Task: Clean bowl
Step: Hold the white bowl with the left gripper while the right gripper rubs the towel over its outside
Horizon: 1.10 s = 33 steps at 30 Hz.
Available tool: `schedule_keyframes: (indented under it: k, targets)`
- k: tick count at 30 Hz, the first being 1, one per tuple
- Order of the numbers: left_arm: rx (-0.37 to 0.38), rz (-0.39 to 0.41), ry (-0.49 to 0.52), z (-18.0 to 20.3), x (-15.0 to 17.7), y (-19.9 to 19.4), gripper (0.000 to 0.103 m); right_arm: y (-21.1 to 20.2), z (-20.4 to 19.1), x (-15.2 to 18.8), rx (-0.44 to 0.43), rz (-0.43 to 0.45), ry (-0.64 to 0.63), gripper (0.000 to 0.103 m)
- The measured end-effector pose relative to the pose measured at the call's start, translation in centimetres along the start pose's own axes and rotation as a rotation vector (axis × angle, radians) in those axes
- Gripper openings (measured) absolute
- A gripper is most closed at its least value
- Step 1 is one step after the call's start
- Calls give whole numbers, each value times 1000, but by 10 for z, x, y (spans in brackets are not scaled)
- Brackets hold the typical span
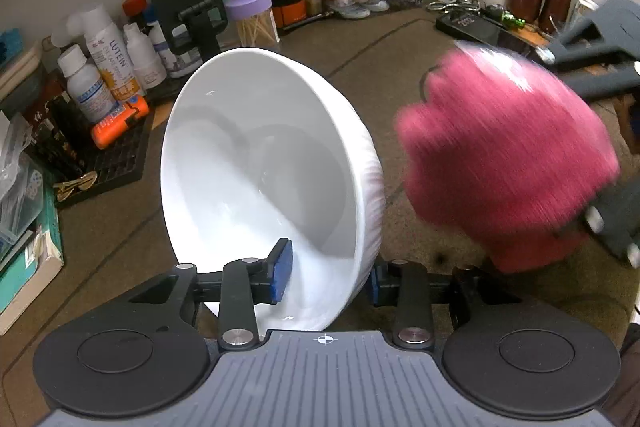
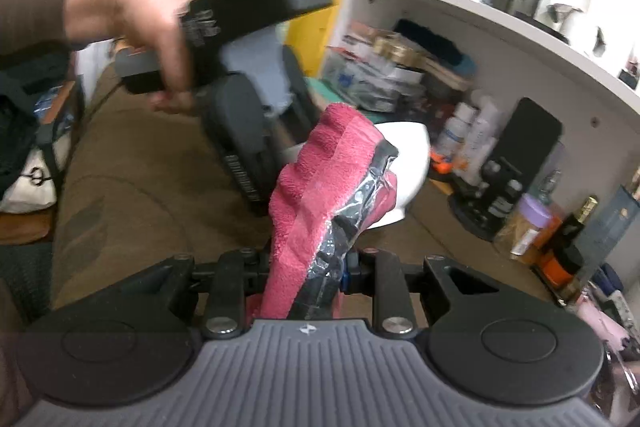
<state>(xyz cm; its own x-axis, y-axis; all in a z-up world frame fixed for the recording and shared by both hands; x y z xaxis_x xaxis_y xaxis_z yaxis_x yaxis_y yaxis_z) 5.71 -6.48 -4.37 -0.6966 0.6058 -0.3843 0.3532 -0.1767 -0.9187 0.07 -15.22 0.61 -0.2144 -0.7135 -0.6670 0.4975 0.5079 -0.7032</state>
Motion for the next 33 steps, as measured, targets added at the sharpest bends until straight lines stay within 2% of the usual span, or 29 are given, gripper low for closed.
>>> schedule_keyframes:
  k: [6,9,11,13,15,18,19,20,21,23,26,29,31,33]
  targets:
    - [20,30,-13,-2,1,-1,43,33,50,-4,83,-23,145,26]
    - [-3,74,-49,-12,-4,-2,55,45,68,-3,68,-9,242,26]
    - [-29,87,-63,-16,-7,-2,73,53,76,1,60,-1,288,26]
    - [-77,91,-35,-14,-10,-2,74,59,79,5,55,4,324,26]
    - [-136,114,6,-9,-13,-5,68,62,81,13,35,26,360,26]
    - [-201,166,52,-4,-19,-14,52,65,83,18,23,36,376,26]
    - [-199,173,53,-4,-20,-15,51,65,85,20,15,39,387,26]
    - [-199,176,56,-4,-21,-15,39,64,86,20,15,50,389,27]
    - [-195,175,63,-4,-22,-14,34,63,86,19,20,55,385,27]
    - [-136,146,55,-4,-24,-7,16,61,85,19,32,54,379,27]
    - [-106,84,52,-4,-23,-1,17,50,80,10,90,71,286,27]
    - [-57,44,12,-11,-22,-3,16,45,67,-5,152,54,102,27]
    - [-30,34,-4,-14,-20,-4,17,41,48,-10,113,44,-21,27]
    - [-20,26,0,-13,-14,-5,17,25,15,-12,3,49,-144,27]
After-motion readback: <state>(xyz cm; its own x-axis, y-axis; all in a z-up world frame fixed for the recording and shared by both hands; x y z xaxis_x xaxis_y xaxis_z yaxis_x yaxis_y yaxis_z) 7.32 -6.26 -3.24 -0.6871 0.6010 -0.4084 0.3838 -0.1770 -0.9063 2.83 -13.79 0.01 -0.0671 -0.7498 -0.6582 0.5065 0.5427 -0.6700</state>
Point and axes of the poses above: each gripper's, at about its wrist camera, not at the fingertips, and y roughly the way its jaws point, z to its right, x to its underside, the point moved 8 cm from there along y, roughly the way its jaws point, and after that the axes turned 11 degrees about -z, right-handed, at the moved point
